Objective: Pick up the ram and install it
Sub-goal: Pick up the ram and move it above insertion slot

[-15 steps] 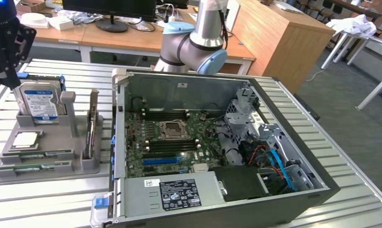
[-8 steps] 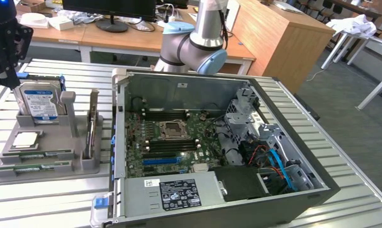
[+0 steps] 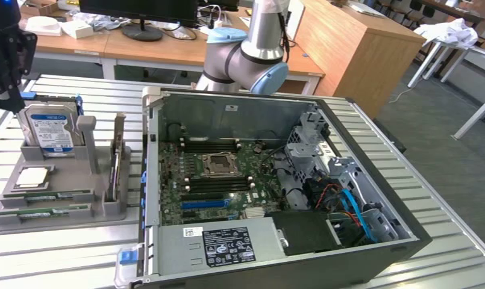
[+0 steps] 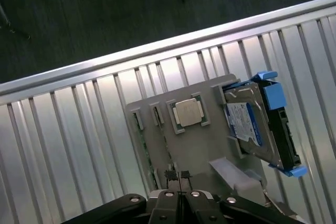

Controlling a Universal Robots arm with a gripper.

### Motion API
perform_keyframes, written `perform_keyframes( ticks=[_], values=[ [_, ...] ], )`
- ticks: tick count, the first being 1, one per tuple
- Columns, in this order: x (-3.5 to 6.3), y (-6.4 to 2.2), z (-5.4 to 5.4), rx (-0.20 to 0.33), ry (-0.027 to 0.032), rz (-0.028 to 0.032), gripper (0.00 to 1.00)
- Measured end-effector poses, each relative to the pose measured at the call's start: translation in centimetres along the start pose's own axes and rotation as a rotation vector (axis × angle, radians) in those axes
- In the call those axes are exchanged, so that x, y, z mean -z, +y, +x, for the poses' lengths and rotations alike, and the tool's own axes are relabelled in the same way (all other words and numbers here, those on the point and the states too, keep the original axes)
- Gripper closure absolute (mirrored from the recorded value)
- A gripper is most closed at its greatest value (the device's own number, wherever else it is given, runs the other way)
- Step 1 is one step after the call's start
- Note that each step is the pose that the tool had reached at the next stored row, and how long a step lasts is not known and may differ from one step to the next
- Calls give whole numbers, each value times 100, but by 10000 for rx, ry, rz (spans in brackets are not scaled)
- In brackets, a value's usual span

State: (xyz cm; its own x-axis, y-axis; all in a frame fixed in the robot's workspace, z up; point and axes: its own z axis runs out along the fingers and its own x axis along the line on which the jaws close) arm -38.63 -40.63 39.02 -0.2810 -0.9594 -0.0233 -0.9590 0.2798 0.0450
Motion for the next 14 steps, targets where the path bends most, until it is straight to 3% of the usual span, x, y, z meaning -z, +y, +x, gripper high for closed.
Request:
perform_keyframes(
  ticks=[14],
  values=[
    [-4, 0, 0, 2129, 95, -49, 90]
  ],
)
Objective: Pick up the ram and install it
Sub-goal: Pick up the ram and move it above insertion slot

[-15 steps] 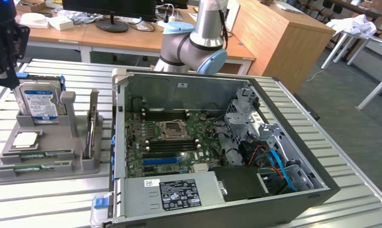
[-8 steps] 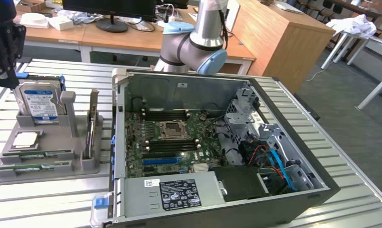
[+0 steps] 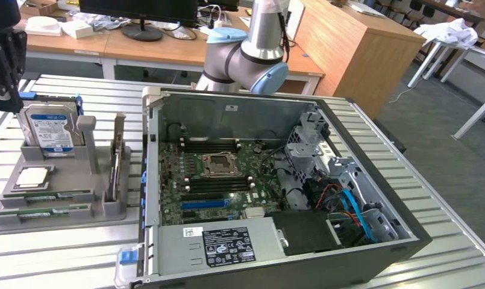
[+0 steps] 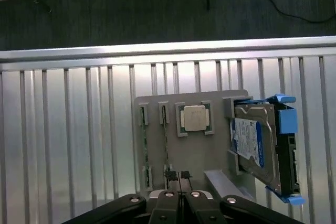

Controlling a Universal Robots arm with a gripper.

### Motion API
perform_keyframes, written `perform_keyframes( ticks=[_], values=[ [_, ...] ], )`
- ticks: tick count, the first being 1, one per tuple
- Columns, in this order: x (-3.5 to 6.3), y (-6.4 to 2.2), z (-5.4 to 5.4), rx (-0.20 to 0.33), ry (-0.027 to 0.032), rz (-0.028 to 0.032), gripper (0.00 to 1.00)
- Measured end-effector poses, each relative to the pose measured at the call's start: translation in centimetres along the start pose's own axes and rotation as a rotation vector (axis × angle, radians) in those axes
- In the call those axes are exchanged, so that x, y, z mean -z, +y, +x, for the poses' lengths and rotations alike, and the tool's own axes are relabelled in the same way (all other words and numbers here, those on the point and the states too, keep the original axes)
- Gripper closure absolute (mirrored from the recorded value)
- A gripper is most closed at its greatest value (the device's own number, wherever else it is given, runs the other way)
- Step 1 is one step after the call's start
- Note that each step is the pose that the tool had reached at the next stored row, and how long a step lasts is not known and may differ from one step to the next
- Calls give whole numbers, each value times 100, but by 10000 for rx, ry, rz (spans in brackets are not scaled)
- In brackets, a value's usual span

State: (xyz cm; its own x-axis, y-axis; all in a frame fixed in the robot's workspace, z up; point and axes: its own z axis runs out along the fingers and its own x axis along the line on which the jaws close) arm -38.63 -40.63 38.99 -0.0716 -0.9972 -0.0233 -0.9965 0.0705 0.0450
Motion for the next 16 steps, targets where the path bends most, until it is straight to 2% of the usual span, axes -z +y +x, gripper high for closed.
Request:
perform_keyframes(
  ticks=[8, 16],
  values=[
    [0, -9, -2, 23, 2, 0, 90],
    [4, -94, -7, 60, 4, -1, 90]
  ],
)
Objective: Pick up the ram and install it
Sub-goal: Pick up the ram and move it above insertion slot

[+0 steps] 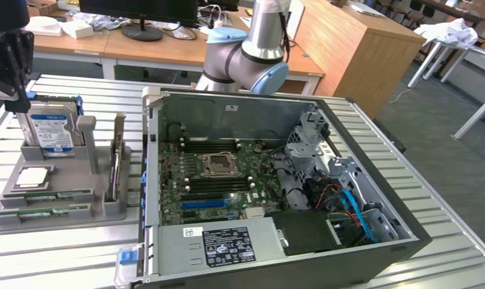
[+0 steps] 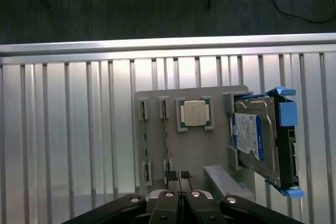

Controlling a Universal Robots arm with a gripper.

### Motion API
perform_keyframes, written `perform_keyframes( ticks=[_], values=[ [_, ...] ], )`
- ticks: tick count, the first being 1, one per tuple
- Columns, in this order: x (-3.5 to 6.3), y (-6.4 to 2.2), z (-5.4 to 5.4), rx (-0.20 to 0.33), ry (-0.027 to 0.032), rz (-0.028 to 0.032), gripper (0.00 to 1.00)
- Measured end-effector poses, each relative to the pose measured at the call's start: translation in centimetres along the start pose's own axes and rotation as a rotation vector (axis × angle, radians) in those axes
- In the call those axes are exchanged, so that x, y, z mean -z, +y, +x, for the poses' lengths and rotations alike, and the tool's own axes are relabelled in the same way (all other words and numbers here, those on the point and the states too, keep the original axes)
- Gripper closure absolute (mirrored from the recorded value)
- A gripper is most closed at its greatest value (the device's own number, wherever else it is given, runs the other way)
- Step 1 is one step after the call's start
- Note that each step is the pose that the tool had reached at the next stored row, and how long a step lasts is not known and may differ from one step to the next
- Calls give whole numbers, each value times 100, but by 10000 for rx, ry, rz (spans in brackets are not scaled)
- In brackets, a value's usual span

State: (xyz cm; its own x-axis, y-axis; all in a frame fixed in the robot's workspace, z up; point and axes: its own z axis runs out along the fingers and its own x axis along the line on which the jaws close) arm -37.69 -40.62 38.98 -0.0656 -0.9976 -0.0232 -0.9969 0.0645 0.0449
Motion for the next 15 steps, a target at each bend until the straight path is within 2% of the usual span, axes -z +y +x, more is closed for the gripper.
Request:
perform_keyframes(
  ticks=[10, 12, 13, 14, 15],
  values=[
    [0, -1, 0, 0, 0, -1, 89],
    [0, -1, 0, 0, 1, -1, 77],
    [0, -1, 0, 0, 0, -1, 77],
    [0, -1, 0, 0, 0, -1, 70],
    [0, -1, 0, 0, 1, -1, 70]
  ],
)
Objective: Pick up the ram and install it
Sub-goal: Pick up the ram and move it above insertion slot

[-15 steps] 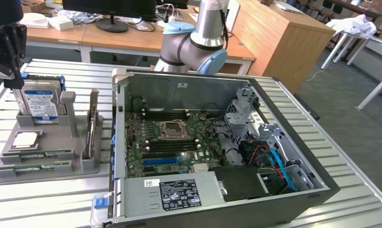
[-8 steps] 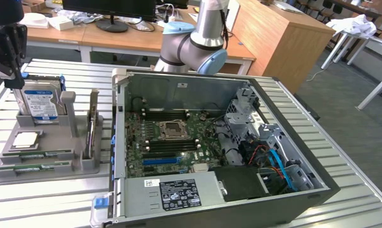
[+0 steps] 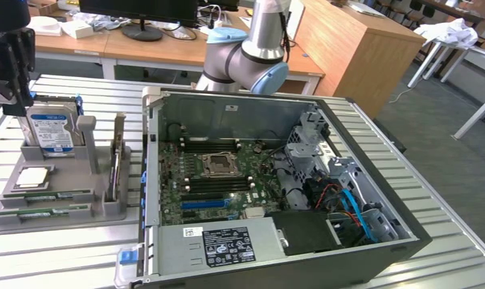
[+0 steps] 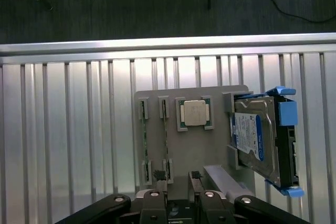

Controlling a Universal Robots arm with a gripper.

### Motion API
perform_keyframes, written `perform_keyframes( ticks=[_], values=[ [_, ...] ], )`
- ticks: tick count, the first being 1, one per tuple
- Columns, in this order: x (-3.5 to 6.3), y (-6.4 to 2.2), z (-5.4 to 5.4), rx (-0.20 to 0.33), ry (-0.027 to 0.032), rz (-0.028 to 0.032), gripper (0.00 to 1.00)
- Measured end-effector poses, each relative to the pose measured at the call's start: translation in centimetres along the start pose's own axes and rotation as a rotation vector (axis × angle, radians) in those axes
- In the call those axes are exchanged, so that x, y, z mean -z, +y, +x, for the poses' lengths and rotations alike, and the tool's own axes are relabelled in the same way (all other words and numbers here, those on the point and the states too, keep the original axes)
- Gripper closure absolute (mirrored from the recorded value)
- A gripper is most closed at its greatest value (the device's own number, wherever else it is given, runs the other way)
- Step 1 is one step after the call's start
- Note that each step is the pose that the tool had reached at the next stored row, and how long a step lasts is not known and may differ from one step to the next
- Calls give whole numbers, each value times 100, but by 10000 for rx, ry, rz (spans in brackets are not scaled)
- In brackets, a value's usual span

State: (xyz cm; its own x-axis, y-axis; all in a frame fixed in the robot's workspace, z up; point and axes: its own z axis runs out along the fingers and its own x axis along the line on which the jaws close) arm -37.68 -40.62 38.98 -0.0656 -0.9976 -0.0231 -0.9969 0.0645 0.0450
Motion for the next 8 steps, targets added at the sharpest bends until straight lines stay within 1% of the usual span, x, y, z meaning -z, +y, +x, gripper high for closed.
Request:
perform_keyframes(
  ticks=[8],
  values=[
    [-5, -1, 0, 0, -1, 1, 70]
  ],
)
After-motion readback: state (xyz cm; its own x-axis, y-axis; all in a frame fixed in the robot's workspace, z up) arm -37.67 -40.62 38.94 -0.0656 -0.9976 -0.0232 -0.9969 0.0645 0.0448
